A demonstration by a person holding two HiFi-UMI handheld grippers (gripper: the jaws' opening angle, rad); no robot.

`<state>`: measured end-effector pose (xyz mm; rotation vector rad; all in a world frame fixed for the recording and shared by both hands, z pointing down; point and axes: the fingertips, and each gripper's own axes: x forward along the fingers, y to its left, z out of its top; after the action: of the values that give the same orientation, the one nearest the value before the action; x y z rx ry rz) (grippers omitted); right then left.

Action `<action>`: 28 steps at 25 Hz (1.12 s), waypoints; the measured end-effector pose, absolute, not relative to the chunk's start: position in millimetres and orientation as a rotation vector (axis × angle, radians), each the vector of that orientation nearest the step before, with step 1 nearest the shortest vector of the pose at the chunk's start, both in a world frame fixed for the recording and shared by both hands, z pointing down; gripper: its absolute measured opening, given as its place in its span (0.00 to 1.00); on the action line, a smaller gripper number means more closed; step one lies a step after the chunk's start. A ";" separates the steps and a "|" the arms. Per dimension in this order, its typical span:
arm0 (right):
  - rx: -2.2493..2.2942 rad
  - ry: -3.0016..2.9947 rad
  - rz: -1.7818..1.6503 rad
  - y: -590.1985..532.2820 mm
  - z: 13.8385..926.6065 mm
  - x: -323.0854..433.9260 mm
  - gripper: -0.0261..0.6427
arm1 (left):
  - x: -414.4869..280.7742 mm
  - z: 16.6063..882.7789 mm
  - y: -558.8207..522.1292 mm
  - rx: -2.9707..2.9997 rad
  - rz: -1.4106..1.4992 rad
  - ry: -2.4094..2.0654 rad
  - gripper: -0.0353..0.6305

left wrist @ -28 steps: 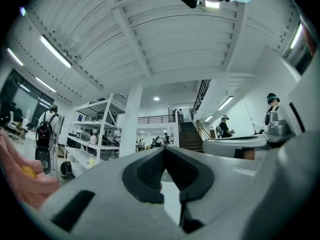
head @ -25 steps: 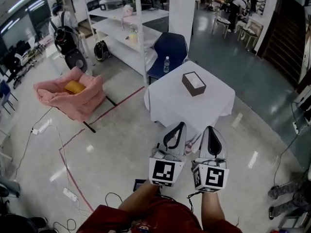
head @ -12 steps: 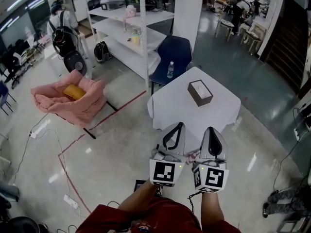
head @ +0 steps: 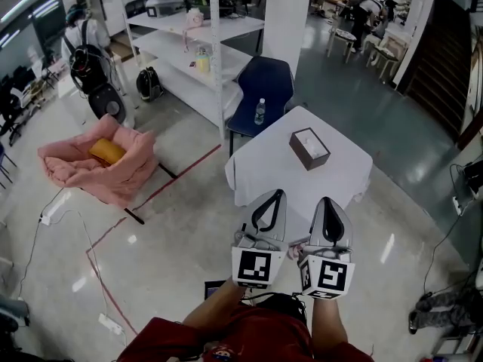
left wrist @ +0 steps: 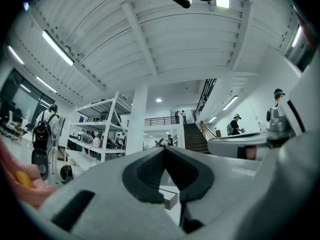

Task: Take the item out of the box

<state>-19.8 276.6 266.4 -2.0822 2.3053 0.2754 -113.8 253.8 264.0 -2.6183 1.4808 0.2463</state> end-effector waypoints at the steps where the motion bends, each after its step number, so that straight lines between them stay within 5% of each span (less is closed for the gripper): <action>1: -2.086 2.306 0.278 275.3 265.4 -20.6 0.04 | -115.4 262.9 252.3 -2.619 0.249 1.484 0.06; 28: -2.110 2.246 0.233 165.3 274.4 75.0 0.04 | -21.8 263.5 148.9 -2.598 0.254 1.401 0.06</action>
<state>75.0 165.3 274.4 -2.1095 2.2457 0.2326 -21.8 148.9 263.5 -2.5985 1.4014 0.2538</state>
